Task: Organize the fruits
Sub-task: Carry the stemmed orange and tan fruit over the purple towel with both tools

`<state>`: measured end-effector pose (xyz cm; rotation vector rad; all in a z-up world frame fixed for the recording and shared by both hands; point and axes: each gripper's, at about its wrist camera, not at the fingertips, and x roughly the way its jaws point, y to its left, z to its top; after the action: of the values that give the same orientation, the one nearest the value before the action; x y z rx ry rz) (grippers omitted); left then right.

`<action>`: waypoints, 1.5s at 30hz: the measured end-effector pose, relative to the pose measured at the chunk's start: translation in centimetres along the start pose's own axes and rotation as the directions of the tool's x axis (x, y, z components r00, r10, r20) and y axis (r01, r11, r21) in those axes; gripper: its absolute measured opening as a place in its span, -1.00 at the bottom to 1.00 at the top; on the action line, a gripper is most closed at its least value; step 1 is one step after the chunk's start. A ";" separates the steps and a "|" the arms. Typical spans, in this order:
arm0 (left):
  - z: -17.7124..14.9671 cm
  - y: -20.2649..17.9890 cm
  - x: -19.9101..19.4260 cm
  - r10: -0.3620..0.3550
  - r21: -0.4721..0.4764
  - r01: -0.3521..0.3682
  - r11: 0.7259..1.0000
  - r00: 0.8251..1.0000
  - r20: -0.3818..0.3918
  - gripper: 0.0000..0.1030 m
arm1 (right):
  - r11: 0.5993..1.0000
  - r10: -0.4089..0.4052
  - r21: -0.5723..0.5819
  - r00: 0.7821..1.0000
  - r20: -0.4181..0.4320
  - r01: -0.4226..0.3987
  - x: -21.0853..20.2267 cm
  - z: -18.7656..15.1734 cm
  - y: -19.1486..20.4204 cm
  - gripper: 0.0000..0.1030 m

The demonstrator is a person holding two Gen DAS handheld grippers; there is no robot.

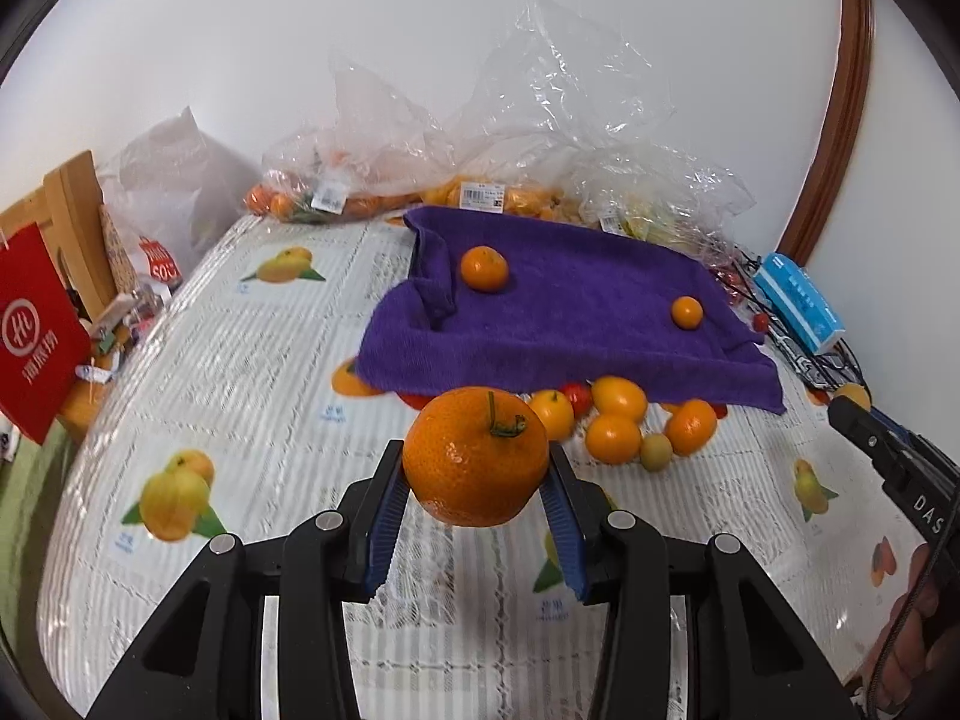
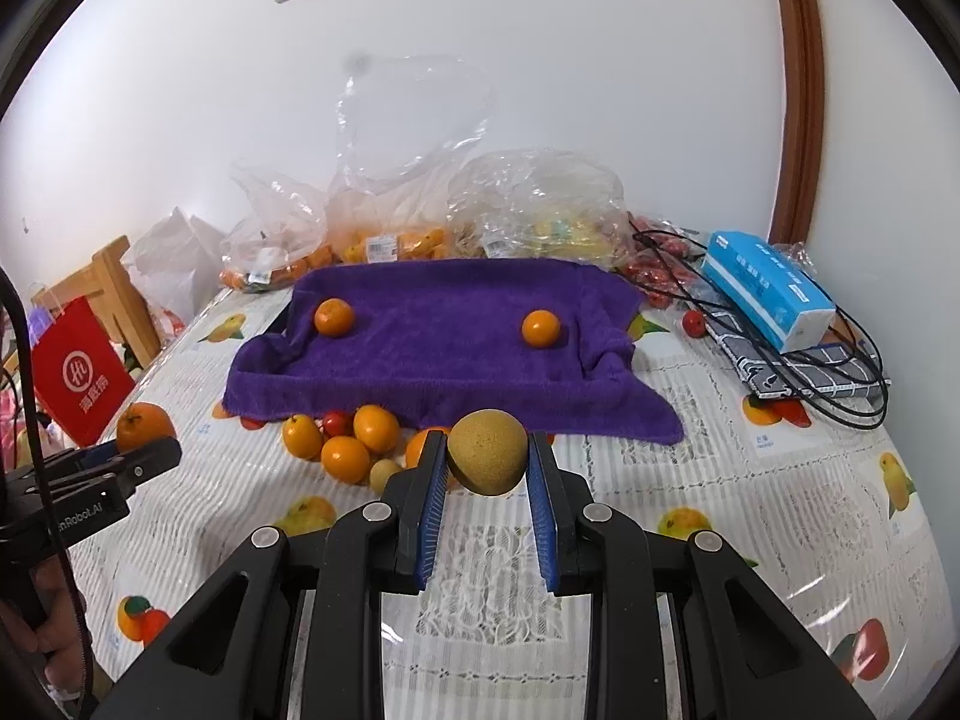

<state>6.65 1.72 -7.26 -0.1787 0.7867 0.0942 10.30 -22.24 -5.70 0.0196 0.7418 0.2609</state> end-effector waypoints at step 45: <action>7.6 0.1 4.4 0.095 -0.031 -0.091 0.995 0.986 0.141 -0.19 | 0.999 0.025 0.022 0.999 0.032 -0.026 4.6 5.5 -1.1 -0.49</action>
<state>15.01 3.34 -5.16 -0.1567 0.6518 0.2027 17.46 -21.74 -4.77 0.0548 0.7132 0.2759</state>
